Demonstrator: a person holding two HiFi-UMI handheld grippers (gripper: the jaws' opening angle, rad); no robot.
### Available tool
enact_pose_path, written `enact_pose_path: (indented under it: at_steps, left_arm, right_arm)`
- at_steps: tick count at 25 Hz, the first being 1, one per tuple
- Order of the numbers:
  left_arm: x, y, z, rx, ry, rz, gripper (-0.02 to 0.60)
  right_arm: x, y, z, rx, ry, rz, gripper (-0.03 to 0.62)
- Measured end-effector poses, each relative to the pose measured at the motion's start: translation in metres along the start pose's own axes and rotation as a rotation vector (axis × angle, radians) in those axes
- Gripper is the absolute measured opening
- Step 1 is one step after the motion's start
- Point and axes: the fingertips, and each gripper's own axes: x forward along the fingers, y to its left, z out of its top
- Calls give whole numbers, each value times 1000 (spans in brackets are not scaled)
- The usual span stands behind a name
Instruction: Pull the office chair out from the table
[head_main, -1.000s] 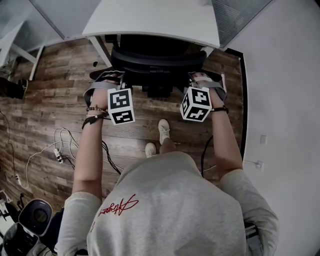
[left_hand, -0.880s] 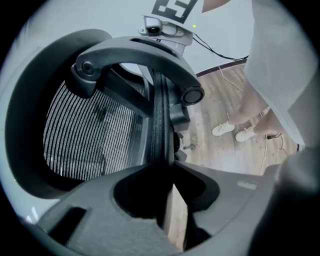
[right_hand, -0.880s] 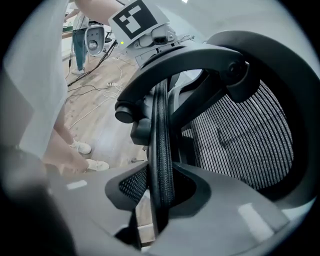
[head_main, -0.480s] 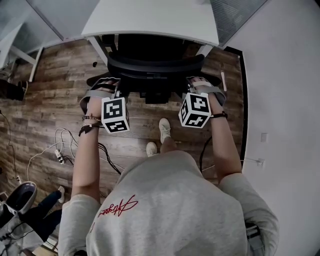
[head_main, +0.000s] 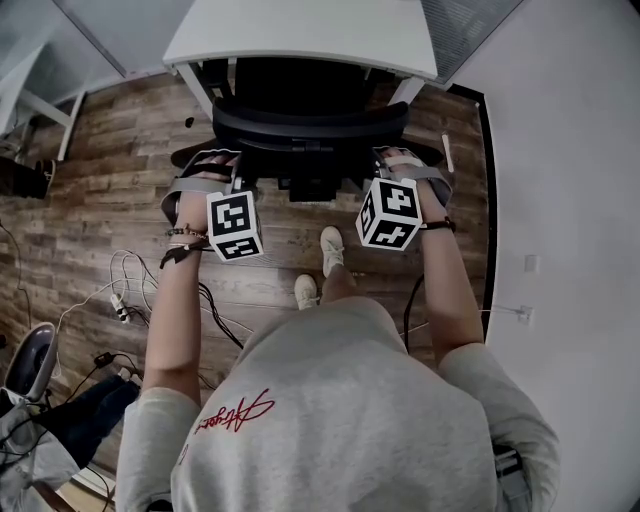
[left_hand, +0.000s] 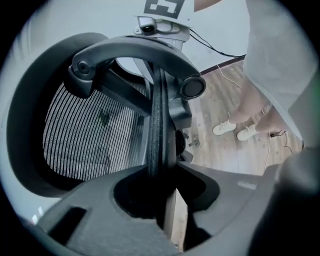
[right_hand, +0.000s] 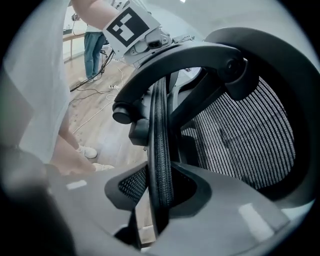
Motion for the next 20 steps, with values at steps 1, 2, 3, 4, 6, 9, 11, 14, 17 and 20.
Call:
enact_pose_path:
  at_steps: [1,2,3,4,6,9,11,14,17,20]
  left_arm:
    - [0,0,0,5,5,4,104]
    - [1,0,0,10,9,9,103]
    - [0,0,0,15,10,14,101]
    - [0,0,0,18,11,17,100]
    - [0,1,0,21,9,18,98]
    - [-1,1,0,19,6,13,98]
    - [-1,0,-1,17,6,11,98]
    - [-1,0,1,18,3,11,97]
    - [-1,0,1,11,3,-6,97]
    - [-1,0,1,10,4,-4,95]
  right_arm:
    - [0,1,0,3,1,2,112]
    - [0,1,0,5,1,5,112]
    - [-1,1,0,6,1,6,112]
    - [-1,1,0,6,1,6,112]
    - [-2,0,0,7,2,6,112]
    - [-2,0,1,11,3,15,114]
    - [-2,1,2,12,2,19,114]
    - [-4,2,1,14,3,18,112]
    - [-5,2,1,14,2,16,112]
    - [-5,1,1,9,2,12,112]
